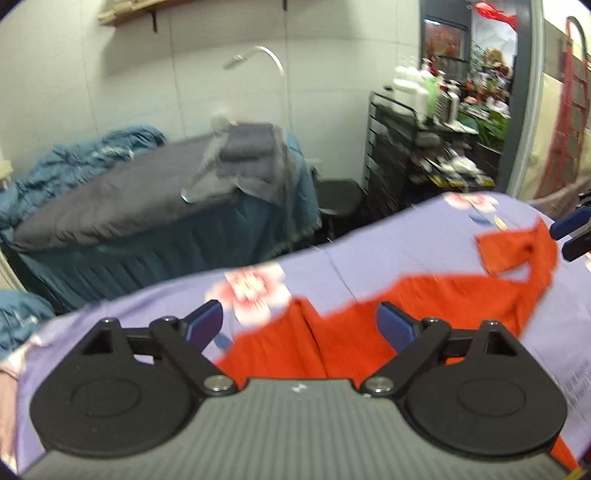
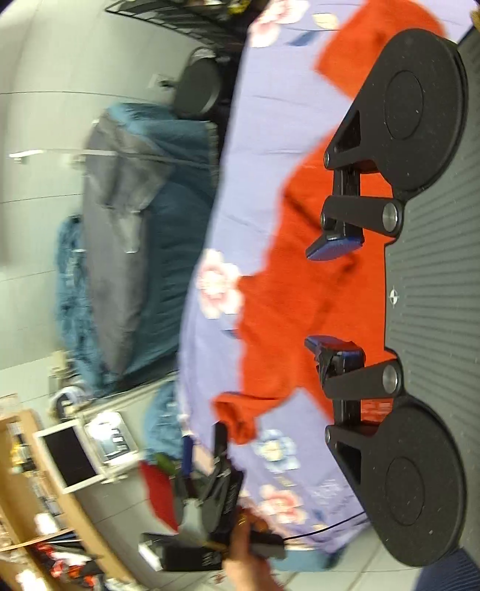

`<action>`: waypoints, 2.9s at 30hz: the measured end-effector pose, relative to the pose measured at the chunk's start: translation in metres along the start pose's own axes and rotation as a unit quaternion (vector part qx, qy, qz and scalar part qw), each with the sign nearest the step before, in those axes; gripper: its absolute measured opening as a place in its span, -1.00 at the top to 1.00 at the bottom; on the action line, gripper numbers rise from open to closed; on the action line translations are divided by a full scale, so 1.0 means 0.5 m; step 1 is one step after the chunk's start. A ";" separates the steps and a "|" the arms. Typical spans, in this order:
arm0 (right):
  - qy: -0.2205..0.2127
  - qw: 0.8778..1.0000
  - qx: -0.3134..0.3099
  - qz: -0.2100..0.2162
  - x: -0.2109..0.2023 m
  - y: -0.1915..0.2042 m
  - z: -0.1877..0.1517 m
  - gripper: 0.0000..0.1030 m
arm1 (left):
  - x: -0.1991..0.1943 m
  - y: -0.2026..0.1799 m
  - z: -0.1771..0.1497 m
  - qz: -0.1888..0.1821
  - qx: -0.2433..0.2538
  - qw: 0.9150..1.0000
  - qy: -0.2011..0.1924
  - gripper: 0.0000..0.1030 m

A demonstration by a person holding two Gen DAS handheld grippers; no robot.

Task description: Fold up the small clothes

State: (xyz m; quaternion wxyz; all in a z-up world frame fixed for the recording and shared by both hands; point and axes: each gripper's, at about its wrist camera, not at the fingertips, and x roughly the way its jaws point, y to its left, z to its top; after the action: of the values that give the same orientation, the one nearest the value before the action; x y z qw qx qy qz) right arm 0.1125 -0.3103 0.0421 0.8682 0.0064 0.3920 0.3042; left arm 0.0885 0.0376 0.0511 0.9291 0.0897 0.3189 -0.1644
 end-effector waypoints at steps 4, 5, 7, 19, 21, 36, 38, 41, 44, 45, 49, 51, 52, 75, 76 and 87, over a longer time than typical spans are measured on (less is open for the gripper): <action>-0.035 0.999 0.020 -0.024 0.048 -0.053 0.042 -0.85 | 0.071 0.030 0.049 -0.008 -0.044 0.999 -0.006 -0.77; -0.035 0.998 0.035 -0.032 0.071 -0.069 0.051 -0.85 | 0.100 0.035 0.052 -0.024 -0.056 0.998 0.004 -0.71; -0.029 0.996 0.073 -0.035 0.128 -0.107 0.054 -0.85 | 0.169 0.034 0.044 -0.053 -0.063 0.996 0.040 -0.43; 0.087 0.962 0.255 -0.053 0.435 -0.241 -0.038 -0.38 | 0.546 0.007 -0.104 -0.065 -0.060 0.980 0.177 0.10; 0.088 0.956 0.275 -0.061 0.455 -0.255 -0.046 -0.38 | 0.586 0.020 -0.109 -0.071 -0.089 0.976 0.185 0.11; 0.028 0.955 0.281 -0.091 0.499 -0.313 -0.041 0.82 | 0.732 0.050 -0.085 -0.077 -0.106 0.975 0.178 0.87; 0.058 0.963 0.237 -0.112 0.530 -0.296 -0.037 0.71 | 0.739 0.028 -0.080 -0.068 -0.065 0.979 0.178 0.82; 0.050 0.968 0.202 -0.137 0.508 -0.272 -0.029 0.38 | 0.721 0.021 -0.070 -0.049 -0.049 0.983 0.168 0.60; 0.016 0.969 0.163 -0.188 0.439 -0.233 -0.038 -0.04 | 0.662 0.034 -0.066 -0.028 -0.054 0.989 0.134 0.05; 0.001 0.972 0.142 -0.189 0.418 -0.219 -0.046 -0.08 | 0.634 0.037 -0.067 -0.019 -0.056 0.991 0.119 0.00; -0.007 0.990 0.091 -0.103 0.394 -0.164 -0.078 0.05 | 0.538 0.018 -0.085 -0.058 -0.063 0.992 0.091 0.05; 0.017 0.995 0.062 -0.074 0.419 -0.137 -0.094 0.10 | 0.516 -0.017 -0.105 -0.095 -0.046 0.989 0.105 0.08; 0.032 0.996 0.043 -0.070 0.435 -0.122 -0.102 0.12 | 0.512 -0.036 -0.118 -0.107 -0.033 0.987 0.115 0.11; 0.078 0.983 -0.074 -0.150 0.438 -0.080 -0.176 -0.01 | 0.508 -0.067 -0.203 -0.069 0.028 0.981 0.181 0.22; 0.082 0.979 -0.097 -0.161 0.447 -0.068 -0.179 0.11 | 0.505 -0.075 -0.203 -0.070 0.039 0.980 0.182 0.21; 0.045 0.979 0.168 -0.102 0.356 -0.175 -0.186 0.93 | 0.521 -0.129 -0.224 -0.072 0.111 0.973 0.190 0.17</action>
State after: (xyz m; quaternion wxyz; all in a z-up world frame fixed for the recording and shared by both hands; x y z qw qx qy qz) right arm 0.1850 -0.3078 -0.1644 0.8628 0.0985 0.4746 0.1438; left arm 0.1955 -0.0569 -0.2024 0.8215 0.1988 0.4750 -0.2449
